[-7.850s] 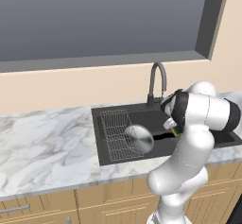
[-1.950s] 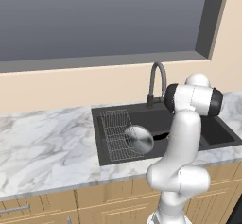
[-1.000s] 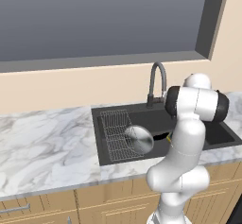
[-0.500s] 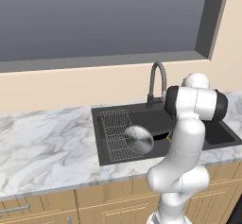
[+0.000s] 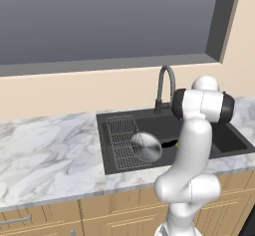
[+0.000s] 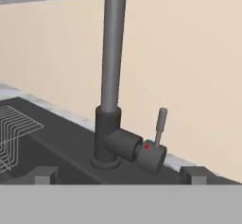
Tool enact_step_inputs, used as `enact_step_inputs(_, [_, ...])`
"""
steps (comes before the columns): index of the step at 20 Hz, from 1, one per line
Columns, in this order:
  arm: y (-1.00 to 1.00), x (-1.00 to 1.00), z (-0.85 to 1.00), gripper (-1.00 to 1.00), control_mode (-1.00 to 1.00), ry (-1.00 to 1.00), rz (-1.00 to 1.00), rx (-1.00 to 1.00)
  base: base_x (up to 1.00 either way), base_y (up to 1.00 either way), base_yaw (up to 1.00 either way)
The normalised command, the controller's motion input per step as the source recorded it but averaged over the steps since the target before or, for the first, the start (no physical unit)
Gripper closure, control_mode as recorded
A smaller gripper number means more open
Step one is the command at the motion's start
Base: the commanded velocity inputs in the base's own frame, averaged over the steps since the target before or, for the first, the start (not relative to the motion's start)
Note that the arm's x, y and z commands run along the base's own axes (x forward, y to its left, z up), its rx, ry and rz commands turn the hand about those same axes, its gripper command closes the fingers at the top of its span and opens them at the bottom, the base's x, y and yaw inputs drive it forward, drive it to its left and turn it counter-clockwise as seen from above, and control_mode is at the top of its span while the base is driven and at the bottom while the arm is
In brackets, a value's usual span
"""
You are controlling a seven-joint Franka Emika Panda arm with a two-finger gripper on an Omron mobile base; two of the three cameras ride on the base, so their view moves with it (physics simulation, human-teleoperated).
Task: Pick the pan and sponge and place them into the sink. Then turn on the water.
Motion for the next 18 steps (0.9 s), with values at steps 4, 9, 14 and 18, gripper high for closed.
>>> enact_step_inputs(4, [0.0,0.26,0.0,-1.0,-1.0,0.0,0.08,0.18,0.0,0.0,0.0])
enact_step_inputs(9, [0.0,0.17,0.0,-1.0,-1.0,0.0,0.07,0.15,0.0,0.0,0.0])
enact_step_inputs(14, [0.0,0.19,0.0,-1.0,-1.0,0.0,0.07,0.12,0.0,0.0,0.0])
enact_step_inputs(18, [0.01,0.18,0.0,-1.0,-1.0,0.0,0.06,0.1,0.0,0.0,0.0])
